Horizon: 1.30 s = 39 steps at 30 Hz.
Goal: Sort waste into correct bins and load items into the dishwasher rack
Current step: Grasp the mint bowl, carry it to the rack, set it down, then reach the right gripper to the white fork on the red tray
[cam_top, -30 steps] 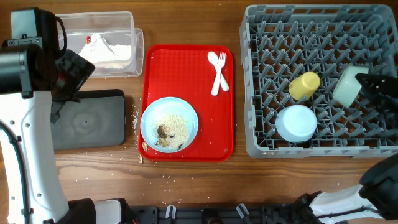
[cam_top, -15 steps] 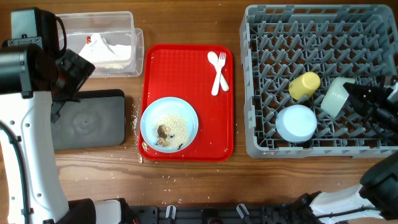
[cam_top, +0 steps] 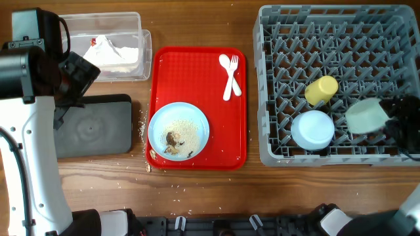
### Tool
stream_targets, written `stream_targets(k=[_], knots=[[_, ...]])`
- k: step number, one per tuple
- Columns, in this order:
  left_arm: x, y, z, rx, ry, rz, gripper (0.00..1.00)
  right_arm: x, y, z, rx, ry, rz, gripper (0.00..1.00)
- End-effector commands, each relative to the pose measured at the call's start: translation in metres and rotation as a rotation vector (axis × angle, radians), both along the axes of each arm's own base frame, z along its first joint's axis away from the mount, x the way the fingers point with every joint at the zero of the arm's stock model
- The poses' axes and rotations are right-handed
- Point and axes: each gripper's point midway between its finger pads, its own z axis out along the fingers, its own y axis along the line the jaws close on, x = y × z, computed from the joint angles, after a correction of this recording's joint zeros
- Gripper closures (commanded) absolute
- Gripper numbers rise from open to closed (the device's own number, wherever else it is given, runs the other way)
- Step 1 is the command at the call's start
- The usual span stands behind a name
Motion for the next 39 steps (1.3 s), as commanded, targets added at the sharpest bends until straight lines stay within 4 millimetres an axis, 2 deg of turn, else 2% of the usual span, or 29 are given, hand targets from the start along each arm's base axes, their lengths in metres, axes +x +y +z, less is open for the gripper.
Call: stream_targets(k=[1,3,7,10,12,13,14,16,18,19,22,24,25,26,27,29,33,35,39], knots=[[0.000,0.002,0.001,-0.005,-0.009,0.021,0.00,-0.014,0.001,0.022,-0.082,-0.008,-0.060,0.34],[0.000,0.002,0.001,-0.006,-0.009,0.021,0.00,-0.016,0.003,0.035,-0.115,-0.037,-0.061,0.31],[0.000,0.002,0.001,-0.005,-0.009,0.021,0.00,-0.017,0.013,0.049,-0.150,-0.079,-0.039,0.32],[0.000,0.002,0.001,-0.005,-0.009,0.021,0.00,-0.008,0.029,0.052,-0.135,-0.103,0.023,0.38],[0.000,0.002,0.001,-0.005,-0.009,0.021,0.00,0.012,0.076,0.069,-0.066,-0.235,0.228,0.40],[0.000,0.002,0.001,-0.006,-0.009,0.021,0.00,0.022,0.111,0.081,-0.039,-0.314,0.376,0.39],[0.000,0.002,0.001,-0.006,-0.009,0.021,0.00,0.028,0.134,0.086,-0.049,-0.330,0.463,0.36],[0.000,0.002,0.001,-0.005,-0.009,0.021,0.00,0.039,0.172,0.089,-0.113,-0.295,0.558,0.33],[0.000,0.002,0.001,-0.005,-0.009,0.021,0.00,0.050,0.220,0.106,-0.191,-0.305,0.677,0.28],[0.000,0.002,0.001,-0.005,-0.009,0.021,0.00,0.055,0.242,0.117,-0.238,-0.318,0.725,0.21],[0.000,0.002,0.001,-0.006,-0.009,0.021,0.00,0.075,0.287,0.131,-0.381,-0.296,0.790,0.16],[0.000,0.002,0.001,-0.005,-0.009,0.021,0.00,0.082,0.321,0.120,-0.400,-0.236,0.906,0.14],[0.000,0.002,0.001,-0.005,-0.009,0.021,0.00,0.084,0.337,0.109,-0.404,-0.178,0.973,0.14],[0.000,0.002,0.001,-0.005,-0.009,0.021,0.00,0.089,0.348,0.094,-0.415,-0.107,1.019,0.14],[0.000,0.002,0.001,-0.005,-0.009,0.021,0.00,0.101,0.357,0.069,-0.450,0.003,1.038,0.14],[0.000,0.002,0.001,-0.005,-0.009,0.021,0.00,0.130,0.363,0.024,-0.503,0.155,0.982,0.15],[0.000,0.002,0.001,-0.005,-0.009,0.021,0.00,0.165,0.370,-0.045,-0.532,0.261,0.921,0.15],[0.000,0.002,0.001,-0.005,-0.009,0.021,0.00,0.174,0.374,-0.064,-0.525,0.272,0.908,0.18],[0.000,0.002,0.001,-0.005,-0.009,0.021,0.00,0.187,0.381,-0.092,-0.494,0.290,0.848,0.35]])
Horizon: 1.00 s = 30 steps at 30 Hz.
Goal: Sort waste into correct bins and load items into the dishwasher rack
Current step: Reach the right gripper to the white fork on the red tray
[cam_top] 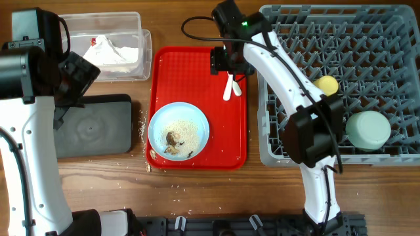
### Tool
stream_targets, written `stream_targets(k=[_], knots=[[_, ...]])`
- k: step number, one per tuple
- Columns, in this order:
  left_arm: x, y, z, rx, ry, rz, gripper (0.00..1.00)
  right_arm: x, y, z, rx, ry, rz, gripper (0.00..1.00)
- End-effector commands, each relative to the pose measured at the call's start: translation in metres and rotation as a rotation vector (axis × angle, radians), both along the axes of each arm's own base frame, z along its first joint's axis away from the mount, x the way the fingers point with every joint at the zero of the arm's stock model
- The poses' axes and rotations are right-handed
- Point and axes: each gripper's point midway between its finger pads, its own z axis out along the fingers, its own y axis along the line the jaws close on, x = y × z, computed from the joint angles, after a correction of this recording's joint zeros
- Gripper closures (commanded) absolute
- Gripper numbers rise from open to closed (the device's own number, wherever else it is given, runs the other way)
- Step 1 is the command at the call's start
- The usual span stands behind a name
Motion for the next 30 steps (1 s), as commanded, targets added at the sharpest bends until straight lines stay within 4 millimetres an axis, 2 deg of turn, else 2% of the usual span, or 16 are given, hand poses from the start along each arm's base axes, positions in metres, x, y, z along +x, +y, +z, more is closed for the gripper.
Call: stream_targets(k=[1,4,9,19,30], knots=[[0.000,0.002,0.001,-0.005,-0.009,0.021,0.00,0.018,0.002,-0.009,0.000,-0.038,-0.092,0.37],[0.000,0.002,0.001,-0.005,-0.009,0.021,0.00,0.018,0.003,-0.028,-0.005,-0.006,-0.140,0.40],[0.000,0.002,0.001,-0.005,-0.009,0.021,0.00,0.022,-0.002,-0.056,-0.051,0.012,-0.171,0.40],[0.000,0.002,0.001,-0.005,-0.009,0.021,0.00,0.039,-0.011,-0.081,-0.065,-0.004,-0.197,0.41],[0.000,0.002,0.001,-0.005,-0.009,0.021,0.00,0.041,-0.010,-0.090,-0.062,-0.010,-0.201,0.47]])
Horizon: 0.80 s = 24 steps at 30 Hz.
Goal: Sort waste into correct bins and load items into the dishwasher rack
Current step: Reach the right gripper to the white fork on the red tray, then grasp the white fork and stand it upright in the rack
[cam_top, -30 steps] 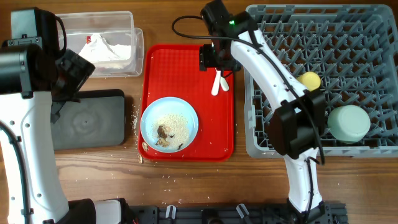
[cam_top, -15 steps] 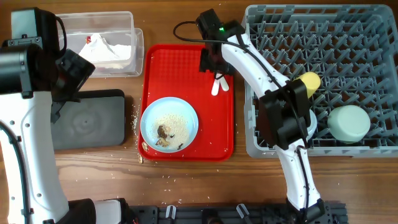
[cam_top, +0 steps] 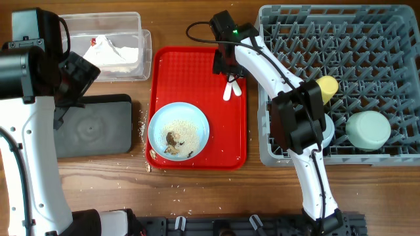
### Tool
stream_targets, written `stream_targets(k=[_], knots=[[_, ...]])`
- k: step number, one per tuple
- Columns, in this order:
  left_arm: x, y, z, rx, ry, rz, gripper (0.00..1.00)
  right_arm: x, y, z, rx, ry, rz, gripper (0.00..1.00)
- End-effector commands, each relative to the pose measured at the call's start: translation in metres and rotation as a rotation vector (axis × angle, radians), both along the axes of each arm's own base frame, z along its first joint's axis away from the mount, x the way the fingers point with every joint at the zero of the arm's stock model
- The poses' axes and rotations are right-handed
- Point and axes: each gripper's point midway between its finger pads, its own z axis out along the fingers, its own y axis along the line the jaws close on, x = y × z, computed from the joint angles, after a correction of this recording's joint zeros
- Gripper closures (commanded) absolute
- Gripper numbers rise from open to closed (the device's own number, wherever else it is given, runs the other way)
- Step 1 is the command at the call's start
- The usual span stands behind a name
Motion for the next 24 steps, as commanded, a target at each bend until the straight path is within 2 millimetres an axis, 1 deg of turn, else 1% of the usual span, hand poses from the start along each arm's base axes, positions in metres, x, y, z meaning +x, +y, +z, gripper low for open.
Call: stream_targets(k=[1,5,10,13,15,16,17,20,24], knots=[[0.000,0.002,0.001,-0.005,-0.009,0.021,0.00,0.003,-0.004,-0.012,-0.023,0.000,-0.022,0.48],[0.000,0.002,0.001,-0.005,-0.009,0.021,0.00,-0.004,-0.007,-0.026,-0.034,0.023,-0.022,0.49],[0.000,0.002,0.001,-0.005,-0.009,0.021,0.00,-0.004,-0.007,-0.027,-0.034,0.021,-0.020,0.54],[0.000,0.002,0.001,-0.005,-0.009,0.021,0.00,-0.004,-0.007,-0.027,-0.035,0.022,-0.020,0.61],[0.000,0.002,0.001,-0.005,-0.009,0.021,0.00,-0.004,-0.007,-0.027,-0.034,0.020,-0.020,0.72],[0.000,0.002,0.001,-0.005,-0.009,0.021,0.00,-0.004,-0.007,-0.027,-0.034,0.021,-0.020,0.76],[0.000,0.002,0.001,-0.006,-0.009,0.021,0.00,-0.004,-0.007,-0.026,-0.033,0.020,-0.019,0.78],[0.000,0.002,0.001,-0.005,-0.009,0.021,0.00,-0.002,-0.005,-0.018,-0.028,0.013,0.009,0.85],[0.000,0.002,0.001,-0.005,-0.009,0.021,0.00,0.003,-0.009,0.011,-0.009,-0.025,-0.003,0.93]])
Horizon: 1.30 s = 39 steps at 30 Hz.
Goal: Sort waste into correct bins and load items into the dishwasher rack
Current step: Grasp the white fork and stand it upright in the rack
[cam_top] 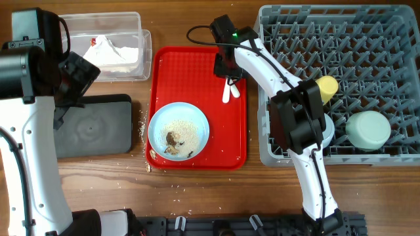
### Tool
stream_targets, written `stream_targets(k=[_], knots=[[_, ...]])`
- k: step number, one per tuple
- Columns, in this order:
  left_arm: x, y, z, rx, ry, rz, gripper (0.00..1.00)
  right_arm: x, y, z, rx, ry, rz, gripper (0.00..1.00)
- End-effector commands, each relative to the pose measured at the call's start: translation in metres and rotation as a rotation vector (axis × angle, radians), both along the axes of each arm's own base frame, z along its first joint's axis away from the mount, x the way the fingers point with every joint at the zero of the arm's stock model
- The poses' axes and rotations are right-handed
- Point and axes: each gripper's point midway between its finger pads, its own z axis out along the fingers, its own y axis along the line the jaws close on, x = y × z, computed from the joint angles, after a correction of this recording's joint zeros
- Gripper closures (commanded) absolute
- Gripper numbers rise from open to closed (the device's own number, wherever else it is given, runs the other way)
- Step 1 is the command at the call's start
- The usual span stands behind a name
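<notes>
Two white plastic utensils [227, 90] lie at the top right of the red tray [172, 71], their upper ends covered by my right gripper [226, 73], which sits directly on them. Its fingers are hidden under its own body. A blue plate [178, 130] with crumbs and food scraps rests at the tray's lower left. In the grey dishwasher rack [354, 33] stand a yellow cup [326, 86], a pale green cup [368, 130] and a white bowl [323, 139], mostly hidden by the arm. My left gripper [73, 77] hovers at the far left; its fingers cannot be made out.
A clear bin [134, 39] with white paper waste stands at the top left. A dark grey bin [92, 126] lies below it. Crumbs are scattered on the wood beside the tray's left edge. The right arm stretches across the rack's left side.
My right gripper has shifted slightly toward the tray's near side over the white utensils. Plate, cups and left arm are where they were.
At first my right arm was at the rack's right edge by the green cup, and the utensils lay uncovered on the tray. Then the green cup stood alone in the rack and my right gripper was over the utensils' upper ends, where it has stayed.
</notes>
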Motion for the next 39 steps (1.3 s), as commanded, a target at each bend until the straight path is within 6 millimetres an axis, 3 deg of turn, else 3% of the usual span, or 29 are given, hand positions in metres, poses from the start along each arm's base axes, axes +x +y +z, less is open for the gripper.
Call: stream_targets(k=[1,6,9,13,17,25,32,36,39], knots=[[0.000,0.002,0.001,-0.005,-0.009,0.021,0.00,0.011,-0.005,0.031,0.013,-0.061,-0.010,0.94],[0.000,0.002,0.001,-0.005,-0.009,0.021,0.00,0.017,-0.014,0.079,0.057,-0.135,-0.006,0.95],[0.000,0.002,0.001,-0.006,-0.009,0.021,0.00,0.021,-0.024,0.126,0.125,-0.203,0.010,0.95],[0.000,0.002,0.001,-0.005,-0.009,0.021,0.00,0.027,-0.065,0.185,0.146,-0.315,0.010,0.93],[0.000,0.002,0.001,-0.006,-0.009,0.021,0.00,0.033,-0.111,0.213,0.108,-0.385,0.028,0.92],[0.000,0.002,0.001,-0.005,-0.009,0.021,0.00,0.043,-0.183,0.214,0.009,-0.400,0.052,0.91],[0.000,0.002,0.001,-0.005,-0.009,0.021,0.00,0.070,-0.232,0.218,-0.047,-0.493,0.040,0.90],[0.000,0.002,0.001,-0.005,-0.009,0.021,0.00,0.083,-0.238,0.202,-0.050,-0.493,0.031,0.89],[0.000,0.002,0.001,-0.005,-0.009,0.021,0.00,0.082,-0.235,0.189,-0.034,-0.460,0.034,0.89]])
